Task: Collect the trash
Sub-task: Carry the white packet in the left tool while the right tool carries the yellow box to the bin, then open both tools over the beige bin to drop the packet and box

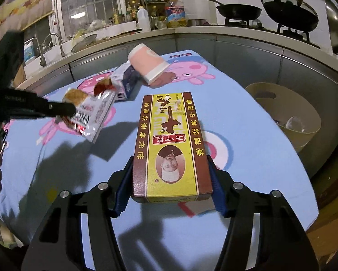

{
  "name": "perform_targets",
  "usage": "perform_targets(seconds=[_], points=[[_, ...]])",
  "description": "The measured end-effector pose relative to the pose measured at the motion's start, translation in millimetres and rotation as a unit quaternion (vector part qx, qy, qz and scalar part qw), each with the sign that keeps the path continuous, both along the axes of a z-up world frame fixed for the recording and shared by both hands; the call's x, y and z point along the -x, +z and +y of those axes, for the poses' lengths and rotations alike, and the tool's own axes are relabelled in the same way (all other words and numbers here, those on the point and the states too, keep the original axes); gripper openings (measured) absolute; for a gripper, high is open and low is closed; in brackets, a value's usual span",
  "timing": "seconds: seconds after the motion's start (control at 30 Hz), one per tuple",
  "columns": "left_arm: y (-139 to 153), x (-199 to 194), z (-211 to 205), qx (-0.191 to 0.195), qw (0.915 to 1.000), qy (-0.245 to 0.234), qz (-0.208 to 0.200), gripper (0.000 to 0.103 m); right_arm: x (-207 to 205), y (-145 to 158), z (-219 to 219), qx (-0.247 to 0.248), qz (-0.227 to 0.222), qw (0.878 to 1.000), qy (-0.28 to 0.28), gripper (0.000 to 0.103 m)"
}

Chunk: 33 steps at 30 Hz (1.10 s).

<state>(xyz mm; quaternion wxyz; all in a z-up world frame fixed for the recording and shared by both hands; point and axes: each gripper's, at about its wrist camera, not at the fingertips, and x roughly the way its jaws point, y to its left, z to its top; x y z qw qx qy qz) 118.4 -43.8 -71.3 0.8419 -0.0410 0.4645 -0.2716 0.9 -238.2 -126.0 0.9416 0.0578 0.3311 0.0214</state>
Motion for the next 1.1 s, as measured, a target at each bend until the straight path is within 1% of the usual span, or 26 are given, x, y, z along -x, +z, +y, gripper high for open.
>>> perform_targets(seconds=[0.07,0.23,0.4,0.5,0.6,0.77,0.87,0.97,1.1], points=[[7,-4,-9,0.001,0.9999,-0.009,-0.008,0.01,0,3,-5,-0.005,-0.005,1.0,-0.006,0.058],[20,-14,-35,0.002,0.9993,-0.03,-0.023,0.01,6,12,-20,0.002,-0.025,0.999,-0.025,0.058],[30,-21,-71,-0.004,0.9976,-0.06,-0.036,0.01,9,19,-41,0.002,-0.039,0.998,-0.054,0.058],[35,-28,-96,-0.003,0.9964,-0.077,-0.037,0.01,8,22,-60,0.005,-0.046,0.996,-0.077,0.058],[39,-39,-129,-0.005,0.9946,-0.096,-0.039,0.01,3,23,-89,-0.004,-0.049,0.993,-0.108,0.058],[40,-59,-194,-0.02,0.9903,-0.13,-0.043,0.01,-11,25,-153,-0.035,-0.043,0.985,-0.163,0.058],[36,-71,-233,-0.03,0.9878,-0.146,-0.042,0.01,-25,24,-195,-0.073,-0.028,0.98,-0.185,0.058],[29,-82,-268,-0.04,0.9857,-0.159,-0.04,0.01,-39,24,-229,-0.11,-0.015,0.974,-0.197,0.058],[18,-92,-294,-0.053,0.9843,-0.165,-0.034,0.01,-59,24,-257,-0.133,-0.001,0.971,-0.2,0.058]])
